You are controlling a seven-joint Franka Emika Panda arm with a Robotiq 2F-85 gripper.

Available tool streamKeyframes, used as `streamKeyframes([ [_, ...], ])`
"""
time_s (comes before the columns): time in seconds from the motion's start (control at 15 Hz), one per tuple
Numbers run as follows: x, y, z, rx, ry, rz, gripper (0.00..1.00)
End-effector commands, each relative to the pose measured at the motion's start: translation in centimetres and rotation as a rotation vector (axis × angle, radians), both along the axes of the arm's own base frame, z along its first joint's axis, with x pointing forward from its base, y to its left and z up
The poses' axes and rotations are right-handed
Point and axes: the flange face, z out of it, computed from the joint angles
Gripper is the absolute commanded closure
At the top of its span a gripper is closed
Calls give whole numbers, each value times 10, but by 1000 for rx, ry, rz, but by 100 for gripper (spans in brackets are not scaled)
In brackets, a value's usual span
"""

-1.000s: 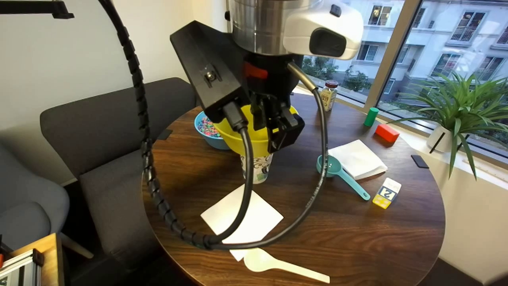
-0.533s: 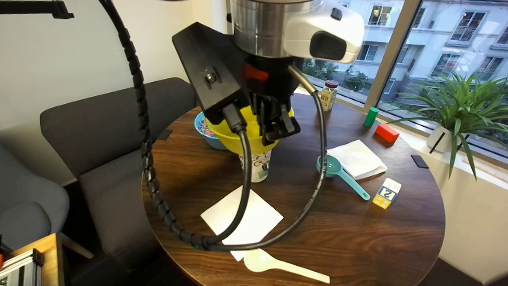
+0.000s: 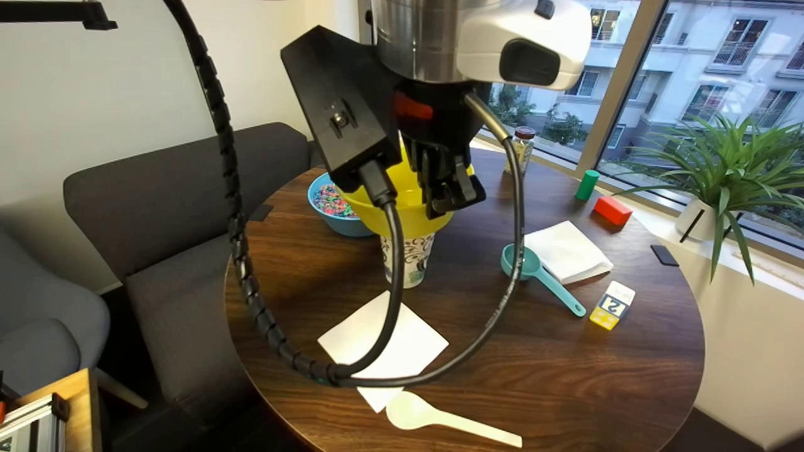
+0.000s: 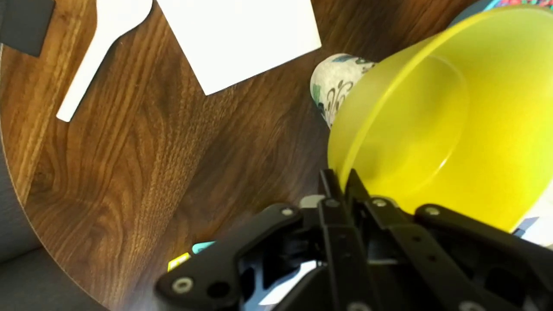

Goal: Put the yellow bowl on the table

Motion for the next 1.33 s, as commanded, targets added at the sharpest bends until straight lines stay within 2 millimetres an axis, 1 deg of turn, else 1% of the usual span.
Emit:
streamKeyframes([
  [0.0,0,-11,7,23,-77,-56,98],
  [0.2,0,-23,15,29,-129,-94,98],
  [0.4,0,-31,18,40,-159,-120,98],
  [0.93,6,-19,15,97,-167,-109,98],
  [1.27,1,-31,19,90,-168,-130,98],
])
